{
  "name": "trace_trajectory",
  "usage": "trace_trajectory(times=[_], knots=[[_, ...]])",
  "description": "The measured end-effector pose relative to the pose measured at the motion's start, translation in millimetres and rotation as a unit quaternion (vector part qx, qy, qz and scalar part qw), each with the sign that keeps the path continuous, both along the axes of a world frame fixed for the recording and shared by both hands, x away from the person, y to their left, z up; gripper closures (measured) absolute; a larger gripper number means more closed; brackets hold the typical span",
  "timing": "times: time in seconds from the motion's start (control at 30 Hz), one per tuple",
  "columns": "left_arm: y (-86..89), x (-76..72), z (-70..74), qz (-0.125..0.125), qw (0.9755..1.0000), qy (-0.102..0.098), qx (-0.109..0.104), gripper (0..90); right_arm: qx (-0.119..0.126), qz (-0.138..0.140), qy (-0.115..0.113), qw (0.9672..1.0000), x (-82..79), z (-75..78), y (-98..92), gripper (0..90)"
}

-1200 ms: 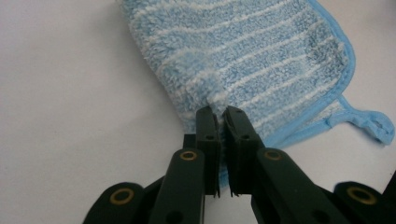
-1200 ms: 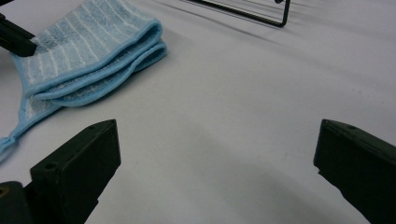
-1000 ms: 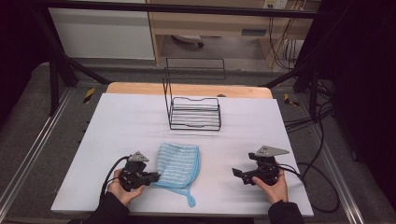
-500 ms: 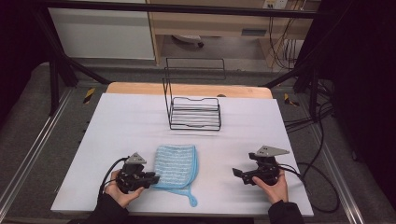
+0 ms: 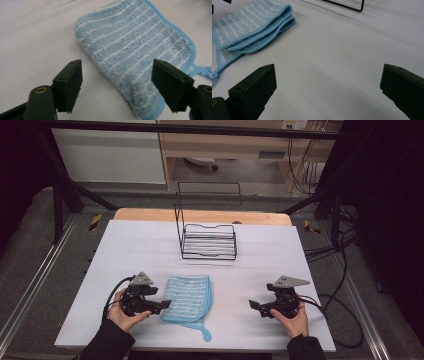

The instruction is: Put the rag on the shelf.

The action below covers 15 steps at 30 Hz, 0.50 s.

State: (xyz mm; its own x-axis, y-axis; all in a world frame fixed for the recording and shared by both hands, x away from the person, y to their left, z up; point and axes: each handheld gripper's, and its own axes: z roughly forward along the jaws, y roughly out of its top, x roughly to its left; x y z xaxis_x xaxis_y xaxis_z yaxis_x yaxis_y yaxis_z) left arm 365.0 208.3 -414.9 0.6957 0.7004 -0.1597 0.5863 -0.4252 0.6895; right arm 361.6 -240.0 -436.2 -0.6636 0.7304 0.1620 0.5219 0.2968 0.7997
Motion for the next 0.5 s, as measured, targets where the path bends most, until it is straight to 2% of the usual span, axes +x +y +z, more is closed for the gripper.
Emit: trace_trajectory(times=[0.23,0.33,0.5], knots=[[-1.0,15.7,5.8,0.001,0.9999,-0.008,0.007,14.1,-0.002,-0.001,0.000,1.0000,0.0,-0.2,0.0,1.2],[-1.9,23.4,9.0,0.008,0.9999,-0.011,0.005,10.5,-0.002,-0.001,0.000,1.0000,0.0,-0.2,-0.1,1.2],[-2.8,35.9,11.3,0.027,0.9992,-0.024,0.016,8.3,-0.002,0.000,-0.001,1.0000,0.0,-0.1,-0.2,1.2]])
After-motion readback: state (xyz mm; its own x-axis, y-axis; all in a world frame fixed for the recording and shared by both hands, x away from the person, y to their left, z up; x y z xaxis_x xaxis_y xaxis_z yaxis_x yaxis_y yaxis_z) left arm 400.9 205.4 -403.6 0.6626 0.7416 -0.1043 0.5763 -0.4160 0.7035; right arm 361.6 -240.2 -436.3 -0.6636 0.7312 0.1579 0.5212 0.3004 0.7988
